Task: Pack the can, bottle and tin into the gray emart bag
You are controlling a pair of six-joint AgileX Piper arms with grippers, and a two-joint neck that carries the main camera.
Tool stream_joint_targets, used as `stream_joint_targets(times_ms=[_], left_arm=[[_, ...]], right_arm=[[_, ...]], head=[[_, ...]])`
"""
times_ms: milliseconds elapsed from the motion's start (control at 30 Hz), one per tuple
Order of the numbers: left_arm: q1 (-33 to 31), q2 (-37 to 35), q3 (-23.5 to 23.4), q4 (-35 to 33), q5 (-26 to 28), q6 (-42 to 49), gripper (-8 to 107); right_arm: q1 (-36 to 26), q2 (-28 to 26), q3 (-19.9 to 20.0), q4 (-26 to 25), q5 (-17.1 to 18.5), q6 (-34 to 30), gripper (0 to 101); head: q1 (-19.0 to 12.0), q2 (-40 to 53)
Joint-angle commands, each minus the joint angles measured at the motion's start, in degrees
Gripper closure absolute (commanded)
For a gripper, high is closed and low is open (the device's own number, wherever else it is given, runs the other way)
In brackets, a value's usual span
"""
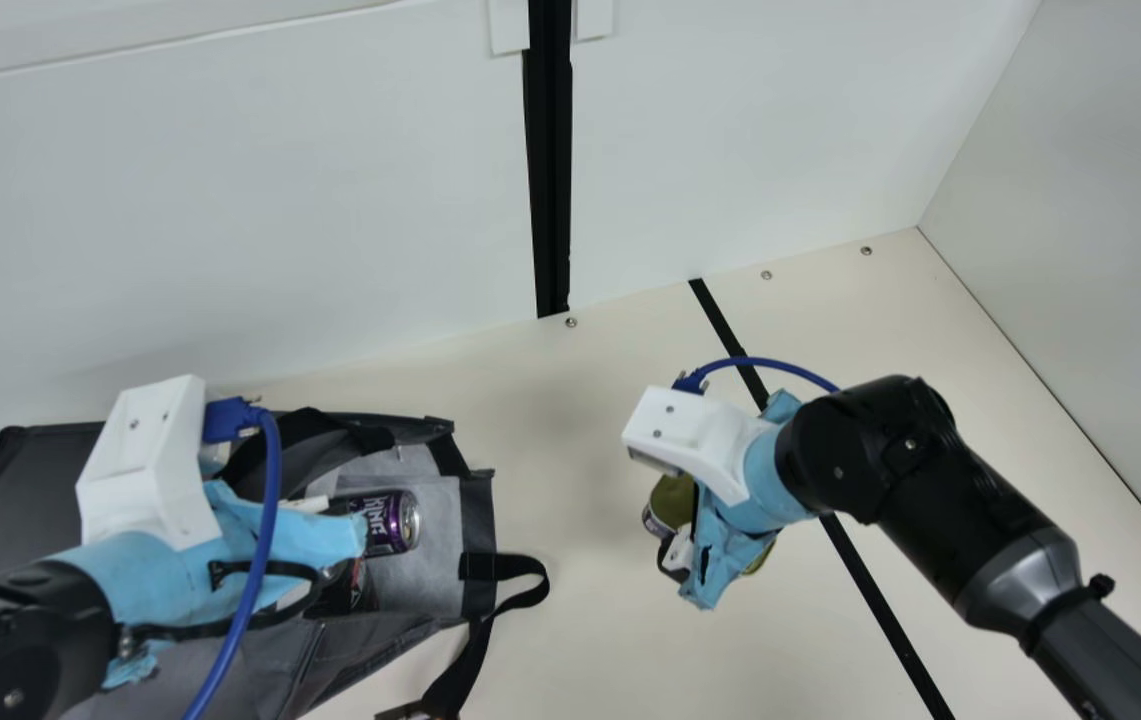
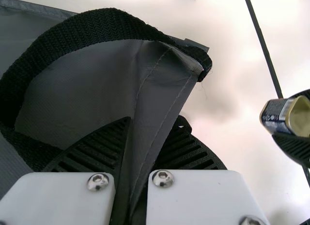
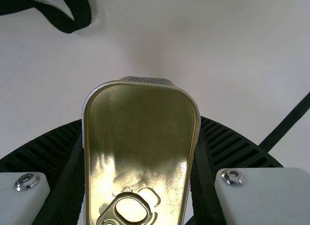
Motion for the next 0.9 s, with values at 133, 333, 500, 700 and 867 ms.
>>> stream_joint_targets(times_ms=[133, 333, 500, 700, 867], left_arm=[[0.00, 0.00, 0.00, 0.00, 0.00, 0.00, 89], [0.00, 0.00, 0.00, 0.00, 0.00, 0.00, 89], [0.00, 0.00, 0.00, 0.00, 0.00, 0.00, 89], [0.00, 0.00, 0.00, 0.00, 0.00, 0.00, 89], [0.00, 0.00, 0.00, 0.00, 0.00, 0.00, 89]], right_arm=[[1.52, -1.16, 1.93, 0.37, -0.44, -0.72, 101], [2.94, -1.81, 3.45, 0.93, -1.26, -1.10, 101], [4.27, -1.94, 4.53, 1.37, -2.44, -1.07, 101], [5.64, -1.89, 5.35, 2.51, -4.26, -1.20, 101], [6.44, -1.85, 5.88, 4.71, -6.16, -2.35, 101]], head=[[-1.30, -0.05], [-1.30, -0.05], [-1.30, -0.05], [-1.30, -0.05], [-1.30, -0.05]])
